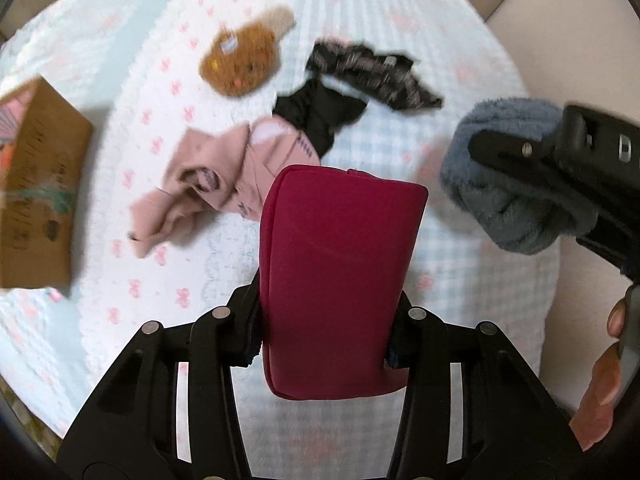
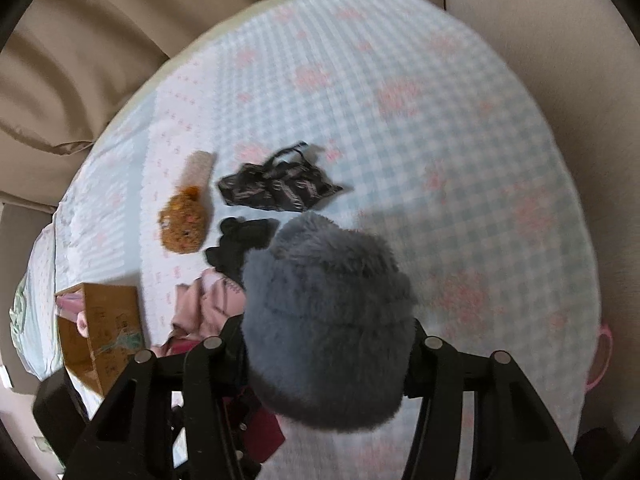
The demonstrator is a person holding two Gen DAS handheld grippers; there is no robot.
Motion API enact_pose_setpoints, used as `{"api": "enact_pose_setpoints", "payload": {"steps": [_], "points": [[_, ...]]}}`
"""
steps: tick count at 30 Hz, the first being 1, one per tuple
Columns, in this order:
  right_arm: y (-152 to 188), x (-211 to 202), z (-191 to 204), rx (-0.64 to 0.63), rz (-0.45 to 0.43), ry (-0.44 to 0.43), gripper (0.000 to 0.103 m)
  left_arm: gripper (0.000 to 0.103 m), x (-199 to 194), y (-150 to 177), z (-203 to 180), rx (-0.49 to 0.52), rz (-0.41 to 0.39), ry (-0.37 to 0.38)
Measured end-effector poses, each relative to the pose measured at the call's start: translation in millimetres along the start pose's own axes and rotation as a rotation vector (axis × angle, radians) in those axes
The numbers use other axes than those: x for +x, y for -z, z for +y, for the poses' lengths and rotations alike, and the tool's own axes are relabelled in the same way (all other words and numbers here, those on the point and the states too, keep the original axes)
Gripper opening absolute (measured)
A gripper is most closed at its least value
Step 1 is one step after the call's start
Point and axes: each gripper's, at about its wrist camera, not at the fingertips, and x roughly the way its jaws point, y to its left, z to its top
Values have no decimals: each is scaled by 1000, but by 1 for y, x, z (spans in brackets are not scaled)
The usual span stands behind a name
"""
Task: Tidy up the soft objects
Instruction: 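Grasp the magenta pouch with the left tool while the right tool grasps the grey hat, then carry the pouch and hat over the box and release both inside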
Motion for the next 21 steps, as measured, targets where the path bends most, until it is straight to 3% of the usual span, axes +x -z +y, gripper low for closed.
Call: {"api": "enact_pose_setpoints", "payload": {"steps": [12,21], "points": [[41,-122,68,-146,-142,0,50,41,-138,1,17,33,-175,21],[77,-175,148,-261,-223,-19,50,41,-228,2,68,25,-287,31]]}}
